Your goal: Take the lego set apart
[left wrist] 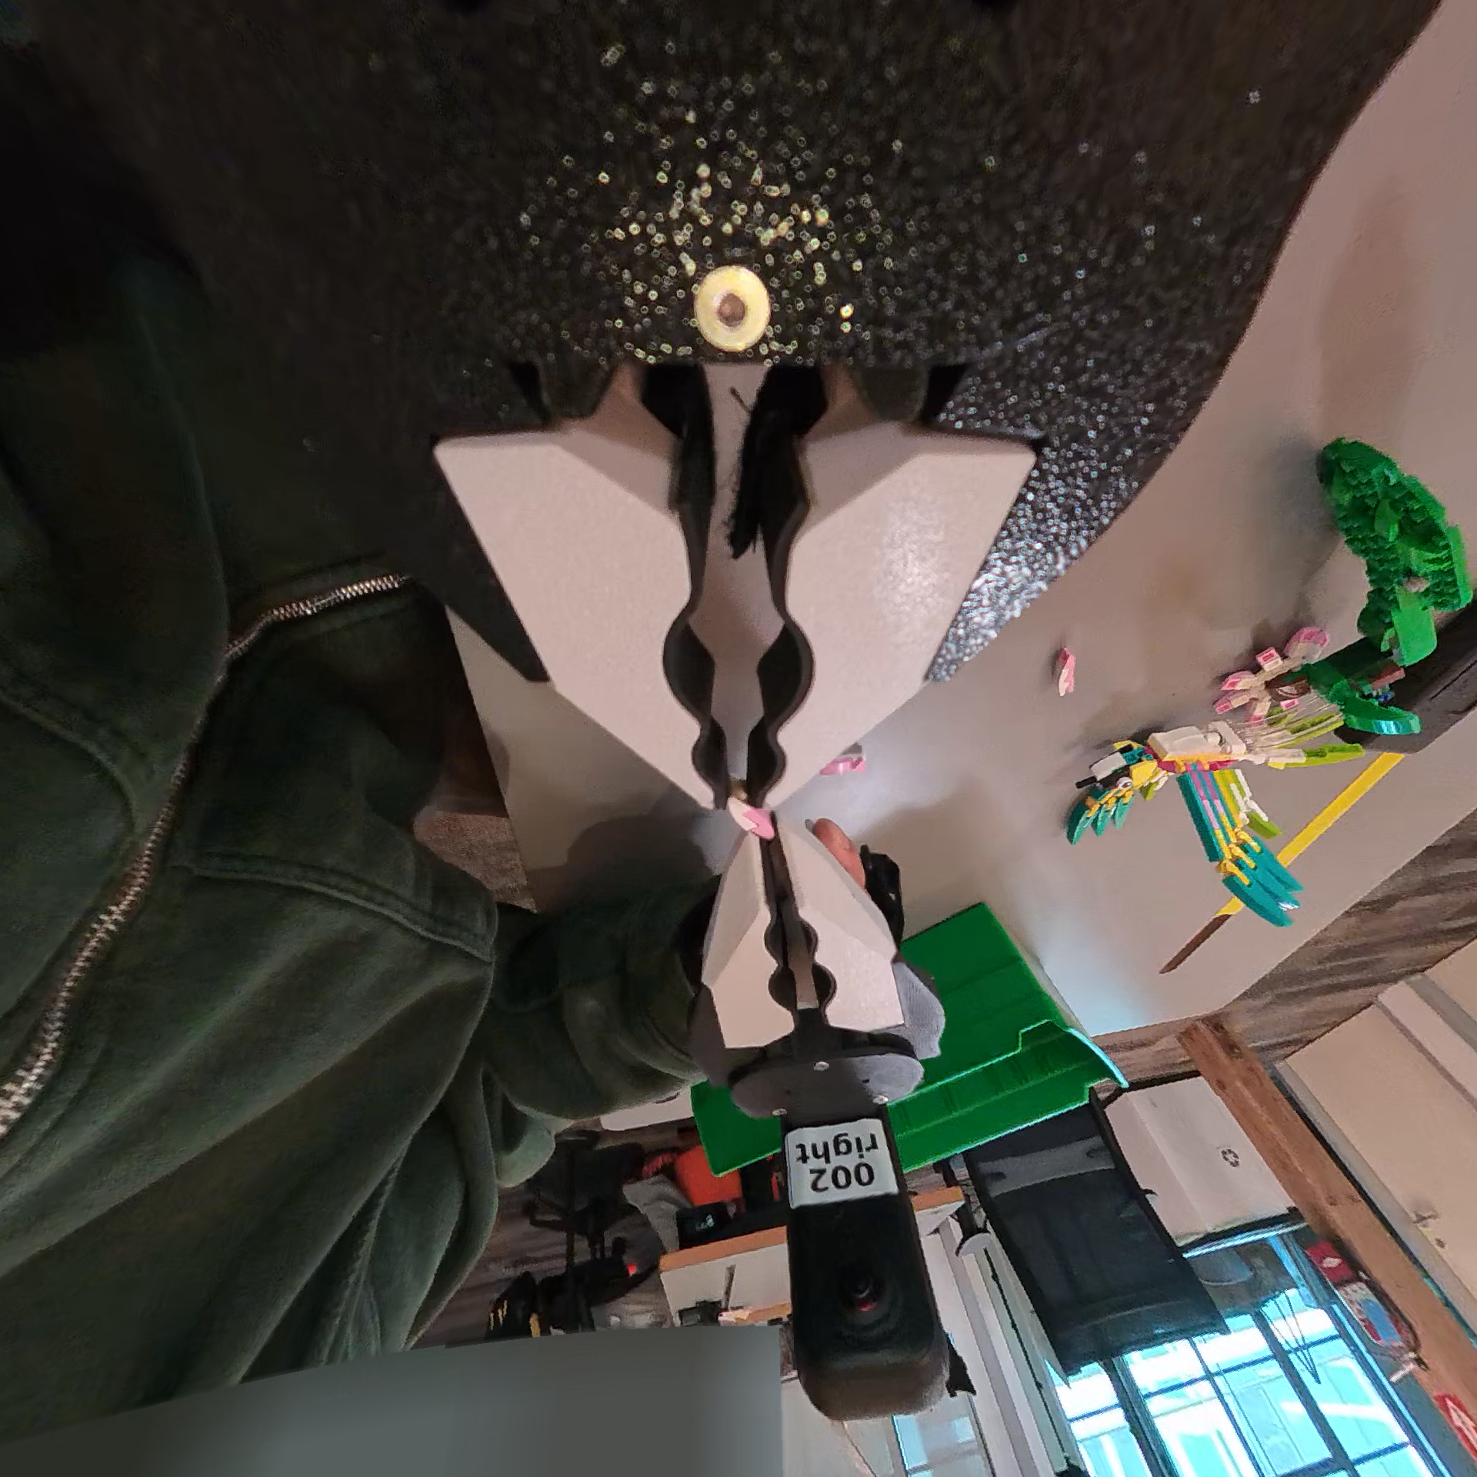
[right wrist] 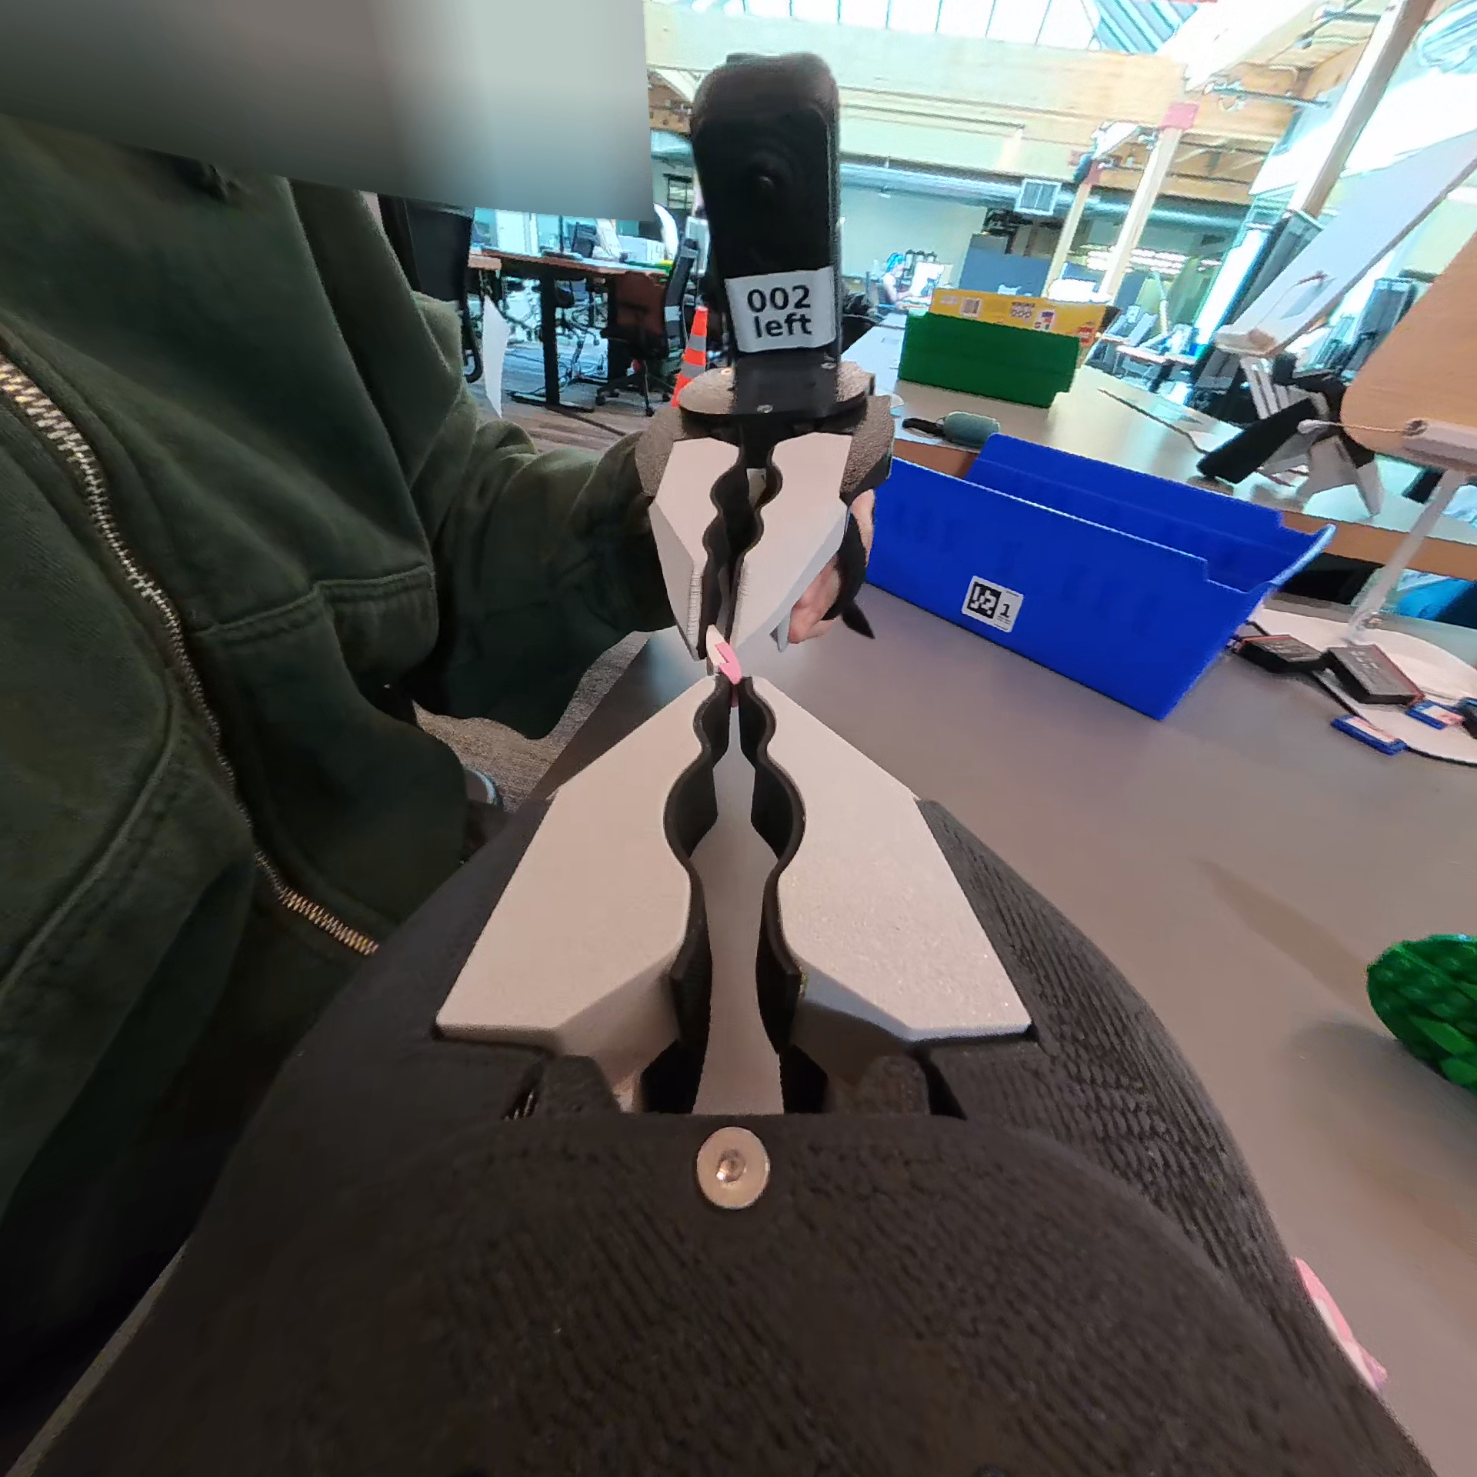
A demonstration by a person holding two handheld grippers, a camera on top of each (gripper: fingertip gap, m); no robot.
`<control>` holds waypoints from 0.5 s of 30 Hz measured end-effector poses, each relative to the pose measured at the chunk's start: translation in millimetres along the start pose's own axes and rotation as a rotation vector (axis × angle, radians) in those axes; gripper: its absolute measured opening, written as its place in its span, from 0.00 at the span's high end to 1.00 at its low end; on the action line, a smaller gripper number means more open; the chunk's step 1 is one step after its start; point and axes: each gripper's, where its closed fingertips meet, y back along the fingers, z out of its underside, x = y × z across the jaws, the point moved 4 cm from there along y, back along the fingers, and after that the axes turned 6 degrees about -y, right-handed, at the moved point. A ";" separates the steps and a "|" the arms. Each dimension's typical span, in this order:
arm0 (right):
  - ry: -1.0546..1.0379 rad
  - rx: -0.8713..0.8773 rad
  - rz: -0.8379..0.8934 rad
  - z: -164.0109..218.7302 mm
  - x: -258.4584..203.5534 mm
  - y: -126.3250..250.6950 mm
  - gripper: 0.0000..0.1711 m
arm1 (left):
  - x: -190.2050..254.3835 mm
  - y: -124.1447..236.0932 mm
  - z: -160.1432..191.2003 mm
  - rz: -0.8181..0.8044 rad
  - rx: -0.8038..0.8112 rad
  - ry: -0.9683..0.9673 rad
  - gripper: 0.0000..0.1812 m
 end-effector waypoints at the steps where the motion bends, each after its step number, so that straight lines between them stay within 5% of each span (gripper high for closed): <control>1: 0.002 0.001 0.009 0.3 0.5 -0.9 1.00 | -1.1 0.9 0.6 -0.006 0.002 0.003 0.98; 15: -0.125 0.026 -0.086 8.1 -0.3 -2.1 1.00 | -6.3 -2.9 15.6 0.275 0.196 0.315 0.98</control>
